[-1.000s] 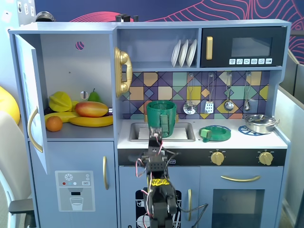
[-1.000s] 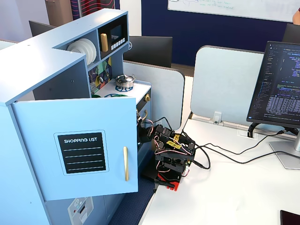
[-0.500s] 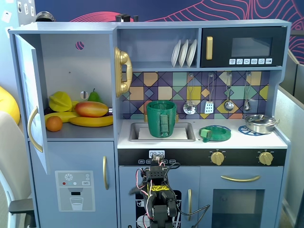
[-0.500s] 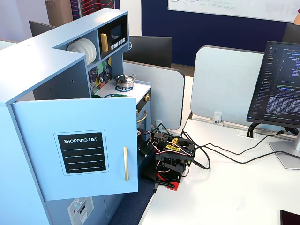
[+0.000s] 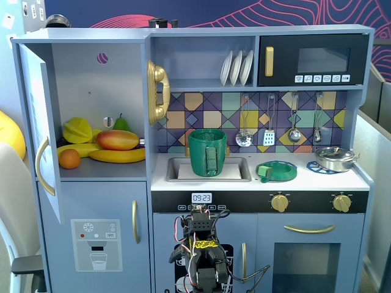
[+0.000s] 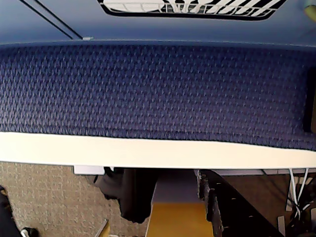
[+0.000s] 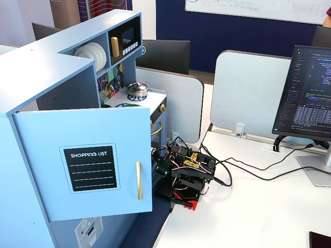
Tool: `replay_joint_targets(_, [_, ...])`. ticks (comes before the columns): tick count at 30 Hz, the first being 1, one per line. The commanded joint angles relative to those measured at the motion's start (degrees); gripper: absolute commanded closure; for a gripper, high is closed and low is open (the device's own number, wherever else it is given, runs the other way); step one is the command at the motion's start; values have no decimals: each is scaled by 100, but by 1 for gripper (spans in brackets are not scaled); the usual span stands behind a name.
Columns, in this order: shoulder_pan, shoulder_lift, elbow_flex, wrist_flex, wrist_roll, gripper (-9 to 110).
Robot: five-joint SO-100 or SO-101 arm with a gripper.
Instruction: Pick up the green pineapple from the left cabinet and place it in the green recipient
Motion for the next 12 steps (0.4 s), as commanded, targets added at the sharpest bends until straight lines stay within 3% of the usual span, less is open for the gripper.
replay_joint_targets(1, [-26,-53,9,976,185,61])
replay_joint_targets(12, [35,-53,9,993,536,64])
